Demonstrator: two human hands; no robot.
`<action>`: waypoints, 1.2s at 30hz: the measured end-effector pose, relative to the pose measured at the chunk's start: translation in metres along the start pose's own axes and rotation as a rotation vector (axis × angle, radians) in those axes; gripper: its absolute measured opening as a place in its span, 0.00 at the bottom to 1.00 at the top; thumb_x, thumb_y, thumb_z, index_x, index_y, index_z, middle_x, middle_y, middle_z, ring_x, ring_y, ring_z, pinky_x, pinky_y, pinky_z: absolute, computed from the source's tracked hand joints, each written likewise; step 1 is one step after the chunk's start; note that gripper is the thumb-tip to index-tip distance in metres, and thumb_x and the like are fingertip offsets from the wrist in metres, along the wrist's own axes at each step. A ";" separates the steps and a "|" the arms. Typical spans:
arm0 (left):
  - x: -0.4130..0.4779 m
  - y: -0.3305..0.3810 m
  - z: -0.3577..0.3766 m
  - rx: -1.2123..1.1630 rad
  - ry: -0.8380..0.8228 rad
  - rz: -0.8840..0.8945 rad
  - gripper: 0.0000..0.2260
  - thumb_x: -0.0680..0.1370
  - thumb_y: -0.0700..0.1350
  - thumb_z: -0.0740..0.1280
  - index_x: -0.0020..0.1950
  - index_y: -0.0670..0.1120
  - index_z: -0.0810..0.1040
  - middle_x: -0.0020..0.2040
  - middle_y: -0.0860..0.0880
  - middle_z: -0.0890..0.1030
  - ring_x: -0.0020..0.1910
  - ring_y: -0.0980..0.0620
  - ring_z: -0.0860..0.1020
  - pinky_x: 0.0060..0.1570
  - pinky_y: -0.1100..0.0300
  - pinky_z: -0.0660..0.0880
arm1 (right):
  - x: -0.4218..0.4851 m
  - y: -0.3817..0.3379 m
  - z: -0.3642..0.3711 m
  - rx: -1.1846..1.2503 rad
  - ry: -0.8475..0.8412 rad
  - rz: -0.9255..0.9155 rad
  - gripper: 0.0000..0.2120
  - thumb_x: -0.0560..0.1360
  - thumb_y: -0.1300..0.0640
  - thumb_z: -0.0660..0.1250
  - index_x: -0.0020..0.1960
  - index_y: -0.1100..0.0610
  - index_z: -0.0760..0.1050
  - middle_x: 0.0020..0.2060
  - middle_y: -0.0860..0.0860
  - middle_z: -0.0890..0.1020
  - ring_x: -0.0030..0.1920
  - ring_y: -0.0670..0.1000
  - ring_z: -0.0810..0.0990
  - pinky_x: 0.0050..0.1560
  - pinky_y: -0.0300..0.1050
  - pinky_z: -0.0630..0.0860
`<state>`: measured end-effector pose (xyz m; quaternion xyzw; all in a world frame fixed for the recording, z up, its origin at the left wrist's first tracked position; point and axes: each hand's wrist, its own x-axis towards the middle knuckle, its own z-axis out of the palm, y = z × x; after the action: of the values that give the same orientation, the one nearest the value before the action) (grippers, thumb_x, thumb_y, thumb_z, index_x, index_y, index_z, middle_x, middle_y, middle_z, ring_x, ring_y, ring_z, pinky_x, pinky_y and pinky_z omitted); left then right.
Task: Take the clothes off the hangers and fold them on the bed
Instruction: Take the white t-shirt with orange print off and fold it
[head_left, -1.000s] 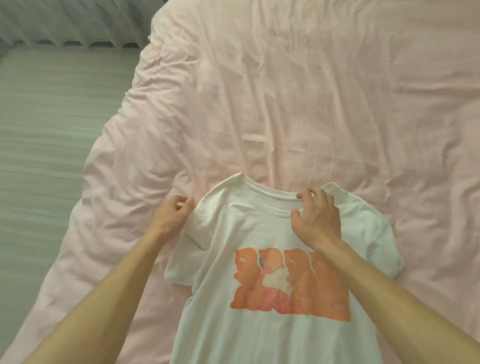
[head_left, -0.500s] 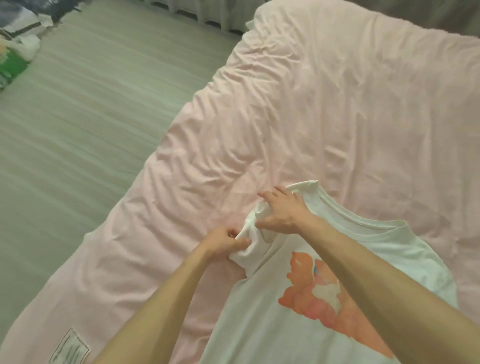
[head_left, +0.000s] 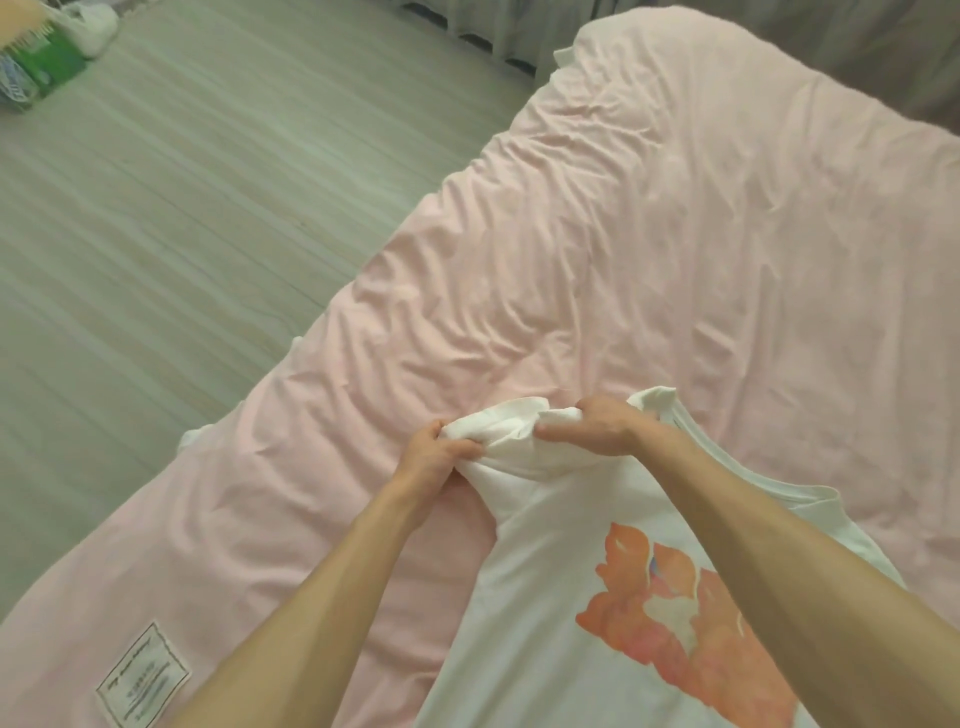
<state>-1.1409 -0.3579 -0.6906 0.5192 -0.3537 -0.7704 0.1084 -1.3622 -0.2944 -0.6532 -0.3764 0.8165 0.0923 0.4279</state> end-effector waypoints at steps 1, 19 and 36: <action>0.002 0.000 -0.001 -0.009 -0.023 -0.023 0.19 0.64 0.39 0.76 0.53 0.42 0.78 0.46 0.43 0.84 0.38 0.49 0.83 0.37 0.57 0.79 | -0.001 -0.001 0.002 0.046 0.009 -0.007 0.32 0.61 0.20 0.60 0.54 0.40 0.77 0.57 0.43 0.80 0.59 0.53 0.76 0.66 0.56 0.68; 0.026 0.013 -0.018 0.345 0.358 0.235 0.07 0.80 0.50 0.67 0.55 0.49 0.76 0.47 0.54 0.80 0.49 0.51 0.80 0.52 0.54 0.77 | 0.010 -0.035 -0.001 0.607 0.390 0.071 0.12 0.75 0.53 0.63 0.59 0.49 0.74 0.47 0.43 0.79 0.55 0.53 0.79 0.61 0.53 0.75; 0.021 0.015 -0.043 0.626 0.104 0.117 0.14 0.75 0.45 0.67 0.60 0.52 0.74 0.51 0.56 0.80 0.50 0.53 0.78 0.43 0.60 0.73 | 0.053 -0.120 -0.002 -0.094 0.335 -0.036 0.16 0.71 0.53 0.67 0.58 0.50 0.76 0.54 0.53 0.80 0.64 0.57 0.72 0.56 0.53 0.61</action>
<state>-1.1157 -0.3987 -0.7053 0.5447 -0.5968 -0.5891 0.0053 -1.2987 -0.4082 -0.6720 -0.4206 0.8644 0.0585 0.2693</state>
